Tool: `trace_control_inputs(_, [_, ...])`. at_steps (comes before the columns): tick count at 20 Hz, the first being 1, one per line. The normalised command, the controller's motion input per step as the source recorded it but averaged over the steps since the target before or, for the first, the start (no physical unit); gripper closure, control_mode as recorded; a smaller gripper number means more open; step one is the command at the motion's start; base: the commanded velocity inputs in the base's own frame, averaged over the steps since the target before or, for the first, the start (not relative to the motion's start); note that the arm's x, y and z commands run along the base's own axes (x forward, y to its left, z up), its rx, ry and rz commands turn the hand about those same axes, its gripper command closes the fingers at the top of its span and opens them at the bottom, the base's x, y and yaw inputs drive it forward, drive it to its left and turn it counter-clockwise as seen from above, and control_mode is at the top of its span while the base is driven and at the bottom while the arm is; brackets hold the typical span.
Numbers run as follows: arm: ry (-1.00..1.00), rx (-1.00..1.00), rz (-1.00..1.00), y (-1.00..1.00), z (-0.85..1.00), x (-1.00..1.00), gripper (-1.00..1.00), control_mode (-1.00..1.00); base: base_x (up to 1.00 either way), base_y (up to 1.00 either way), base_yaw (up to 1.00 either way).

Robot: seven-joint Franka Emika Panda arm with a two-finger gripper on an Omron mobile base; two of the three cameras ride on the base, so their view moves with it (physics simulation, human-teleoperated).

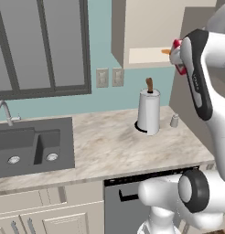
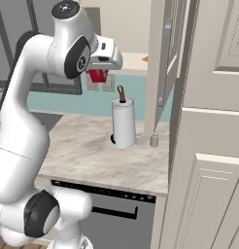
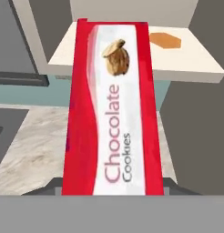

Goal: Pick the cereal and boxed food from the counter and place them in the cabinets closest to them.

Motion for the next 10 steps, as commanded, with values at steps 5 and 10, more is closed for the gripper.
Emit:
trace_control_inputs(5, [0.09, 0.0, 0.0, -0.04, 0.0, 0.26, 1.0, -1.0, 0.0, 0.0, 0.0])
trace_control_inputs(10, [0.05, 0.0, 0.0, -0.06, 0.0, 0.25, 1.0, -1.0, 0.0, 0.0, 0.0])
